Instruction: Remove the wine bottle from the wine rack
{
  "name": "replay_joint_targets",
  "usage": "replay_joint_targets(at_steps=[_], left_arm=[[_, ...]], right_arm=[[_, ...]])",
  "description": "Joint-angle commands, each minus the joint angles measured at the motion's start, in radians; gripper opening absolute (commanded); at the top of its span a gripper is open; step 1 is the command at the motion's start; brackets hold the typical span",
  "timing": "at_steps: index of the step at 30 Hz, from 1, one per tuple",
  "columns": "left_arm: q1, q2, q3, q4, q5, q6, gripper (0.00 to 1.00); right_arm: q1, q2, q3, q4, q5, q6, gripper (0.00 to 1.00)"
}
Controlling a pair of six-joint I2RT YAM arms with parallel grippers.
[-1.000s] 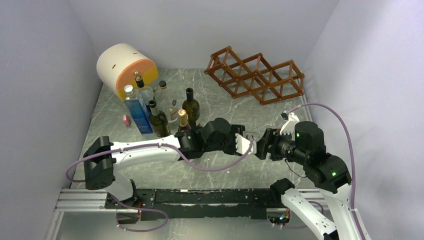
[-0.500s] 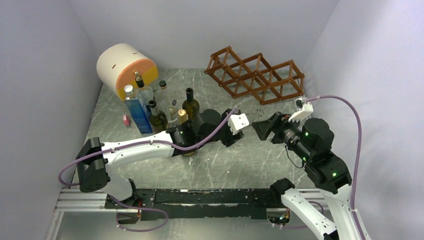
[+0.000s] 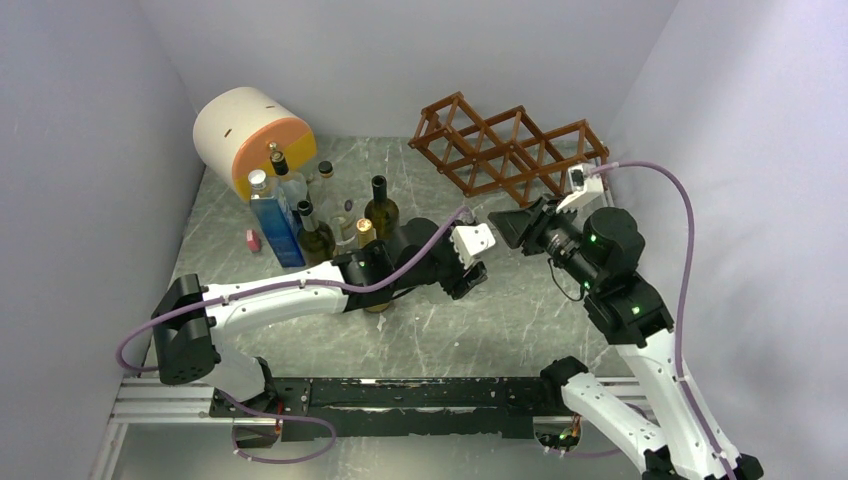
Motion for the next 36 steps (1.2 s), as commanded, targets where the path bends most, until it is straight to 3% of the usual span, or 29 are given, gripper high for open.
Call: replay_joint_targets(at_steps=[1, 2, 3, 4, 5, 11, 20, 29, 36], left_arm=[[0.007, -0.051, 0.012, 0.047, 0.045, -0.033, 0.07], [0.008, -0.051, 0.018, 0.04, 0.044, -0.043, 0.19], [0.008, -0.051, 0.021, 0.034, 0.04, -0.055, 0.36], [0.008, -0.053, 0.026, 0.029, 0.036, -0.067, 0.74], [0.01, -0.056, 0.03, 0.014, 0.03, -0.076, 0.98], [0.024, -0.124, 0.02, -0.02, 0.028, -0.138, 0.99], [0.03, -0.282, 0.037, -0.113, 0.05, -0.196, 0.99], [0.029, -0.446, -0.01, -0.147, -0.016, -0.215, 0.99], [0.031, -0.509, -0.007, -0.2, -0.063, -0.197, 0.99]], right_arm=[[0.003, 0.019, -0.039, 0.112, -0.064, -0.015, 0.08], [0.003, 0.022, -0.044, 0.115, -0.06, -0.033, 0.0], [0.003, 0.023, -0.046, 0.116, -0.046, -0.049, 0.0], [0.003, 0.026, -0.046, 0.123, -0.025, -0.07, 0.0], [0.003, 0.029, -0.046, 0.134, -0.004, -0.09, 0.0], [0.003, 0.132, -0.01, 0.183, 0.042, -0.24, 0.0], [0.046, 0.3, -0.105, 0.443, 0.059, -0.333, 0.0], [0.242, 0.493, -0.073, 0.578, 0.162, -0.448, 0.0], [0.325, 0.572, -0.077, 0.572, 0.245, -0.513, 0.03]])
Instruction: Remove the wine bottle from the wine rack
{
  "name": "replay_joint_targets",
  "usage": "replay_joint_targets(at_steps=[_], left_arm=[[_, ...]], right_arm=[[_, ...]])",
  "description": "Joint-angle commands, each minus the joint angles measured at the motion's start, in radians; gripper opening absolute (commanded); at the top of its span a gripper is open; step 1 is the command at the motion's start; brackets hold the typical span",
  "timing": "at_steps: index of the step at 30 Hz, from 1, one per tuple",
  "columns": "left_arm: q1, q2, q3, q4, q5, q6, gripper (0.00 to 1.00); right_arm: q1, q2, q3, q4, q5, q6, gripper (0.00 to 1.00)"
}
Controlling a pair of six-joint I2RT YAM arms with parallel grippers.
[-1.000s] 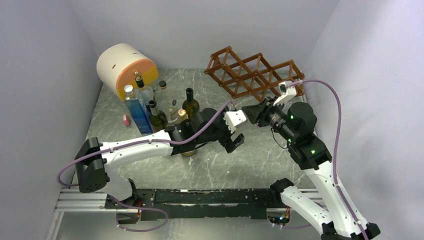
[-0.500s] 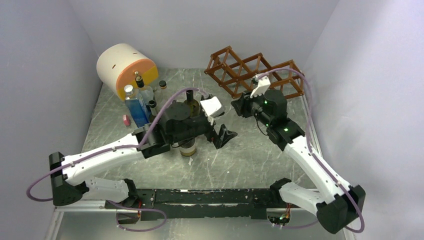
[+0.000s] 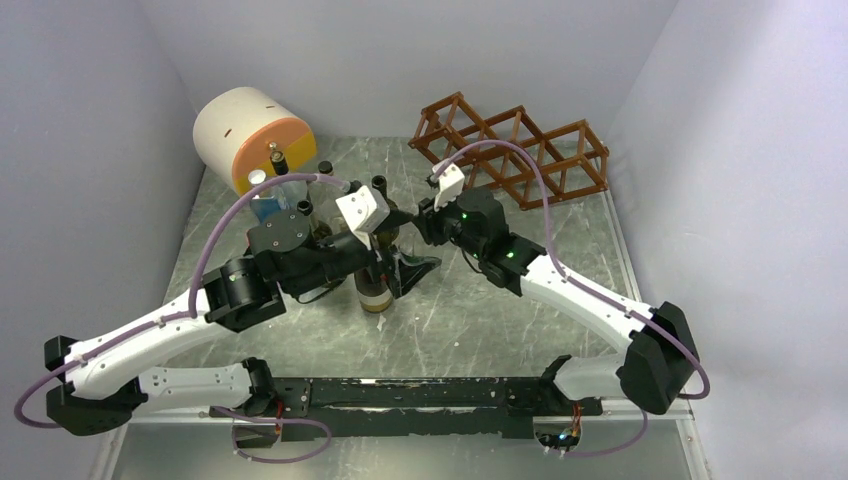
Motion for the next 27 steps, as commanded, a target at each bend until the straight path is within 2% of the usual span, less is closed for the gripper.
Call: replay_joint_targets(at_steps=[1, 2, 4, 7, 10, 16, 17, 22, 27], left_arm=[[0.004, -0.026, -0.008, -0.045, -0.046, 0.004, 0.99], [0.003, -0.032, -0.008, -0.046, -0.05, 0.007, 0.99], [0.003, -0.036, -0.008, -0.05, -0.06, 0.018, 0.98], [0.004, -0.032, 0.008, -0.067, -0.078, 0.03, 0.97], [0.005, -0.022, 0.035, -0.091, -0.098, 0.043, 0.97], [0.057, -0.005, 0.124, -0.141, -0.123, 0.07, 0.94], [0.081, -0.001, 0.145, -0.154, -0.119, 0.075, 0.94], [0.285, 0.042, 0.259, -0.21, -0.047, 0.104, 0.93], [0.514, 0.038, 0.323, -0.236, -0.046, 0.095, 0.93]], right_arm=[[0.023, 0.008, 0.016, 0.053, 0.072, -0.042, 0.09], [0.023, 0.005, 0.014, 0.044, 0.073, -0.036, 0.17], [0.027, -0.007, 0.008, 0.033, 0.076, -0.022, 0.39], [0.025, -0.022, 0.016, 0.005, 0.07, -0.007, 0.61], [0.024, -0.022, 0.039, -0.036, 0.069, 0.011, 0.75], [0.024, -0.07, 0.123, -0.15, 0.106, 0.068, 0.96], [0.024, -0.085, 0.136, -0.173, 0.121, 0.076, 0.99], [-0.022, -0.148, 0.226, -0.319, 0.199, 0.103, 1.0], [-0.268, -0.221, 0.324, -0.497, 0.167, 0.178, 1.0]])
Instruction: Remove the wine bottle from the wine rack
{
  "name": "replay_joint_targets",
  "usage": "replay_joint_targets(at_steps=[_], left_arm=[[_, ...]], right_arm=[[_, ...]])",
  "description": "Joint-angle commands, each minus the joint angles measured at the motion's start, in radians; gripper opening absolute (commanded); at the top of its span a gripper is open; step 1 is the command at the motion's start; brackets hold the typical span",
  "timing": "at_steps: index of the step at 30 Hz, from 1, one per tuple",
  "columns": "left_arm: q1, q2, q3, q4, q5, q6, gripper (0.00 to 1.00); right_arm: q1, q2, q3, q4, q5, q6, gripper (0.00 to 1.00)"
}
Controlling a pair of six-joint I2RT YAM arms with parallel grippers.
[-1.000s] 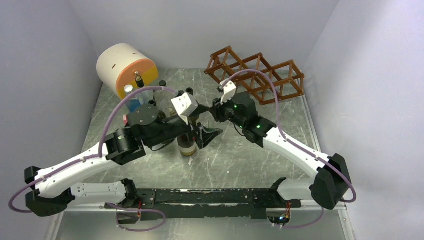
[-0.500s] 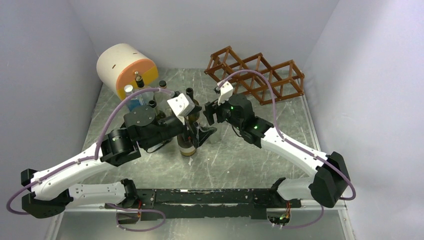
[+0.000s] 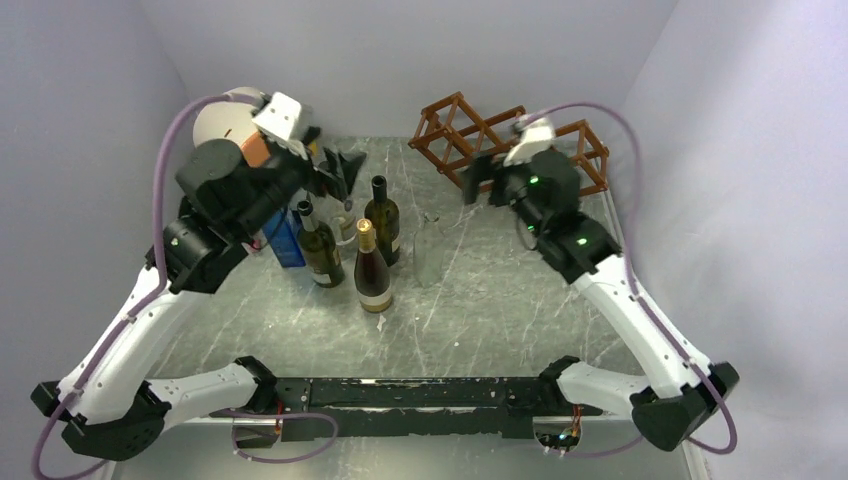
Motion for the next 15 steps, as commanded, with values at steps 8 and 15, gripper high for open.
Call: replay_joint_targets(at_steps=[8, 15], left_arm=[[0.36, -0.122, 0.02, -0.074, -0.087, -0.08, 0.93], [0.36, -0.207, -0.084, -0.024, -0.061, -0.1, 0.93]], right_arm=[[-0.274, -0.225, 0.177, -0.341, 0.2, 0.075, 1.0], [-0.274, -0.303, 0.165, -0.304, 0.153, 0.046, 1.0]])
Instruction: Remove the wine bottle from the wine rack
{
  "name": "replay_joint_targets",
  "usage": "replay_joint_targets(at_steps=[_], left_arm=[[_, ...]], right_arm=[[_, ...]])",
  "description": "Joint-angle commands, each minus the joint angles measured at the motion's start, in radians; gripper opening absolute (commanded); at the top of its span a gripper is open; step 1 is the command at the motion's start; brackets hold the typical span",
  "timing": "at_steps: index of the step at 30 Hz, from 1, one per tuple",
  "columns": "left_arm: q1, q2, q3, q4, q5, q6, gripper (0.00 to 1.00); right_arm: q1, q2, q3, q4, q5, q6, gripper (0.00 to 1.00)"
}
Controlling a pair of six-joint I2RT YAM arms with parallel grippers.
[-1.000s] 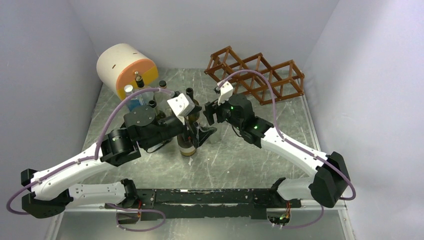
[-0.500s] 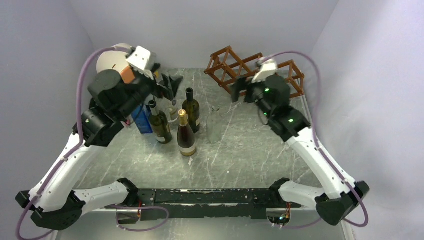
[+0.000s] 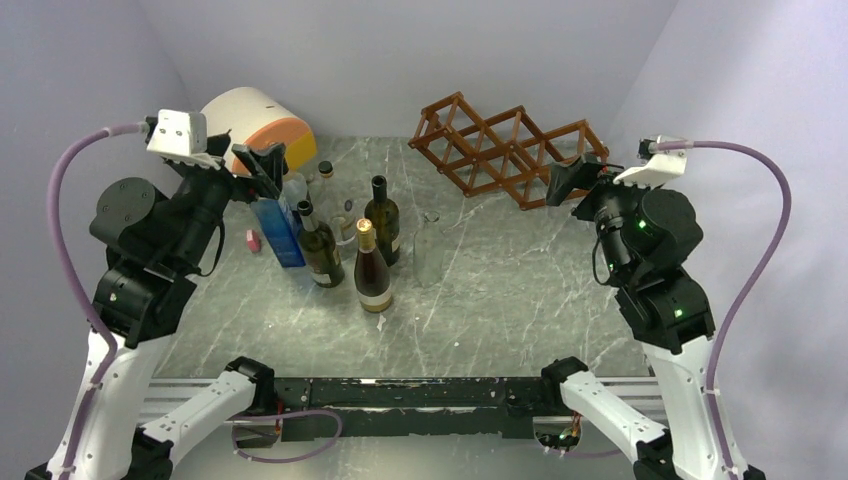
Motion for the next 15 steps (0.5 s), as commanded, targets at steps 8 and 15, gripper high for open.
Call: replay_joint_targets(at_steps=[8, 15], left_arm=[[0.007, -0.045, -0.044, 0.039, 0.02, -0.017, 0.93], [0.007, -0.05, -0.05, 0.036, 0.034, -0.019, 0.93]], right_arm=[[-0.004, -0.015, -0.022, 0.025, -0.009, -0.016, 1.0], [-0.004, -0.058, -0.066, 0.064, -0.039, -0.021, 1.0]])
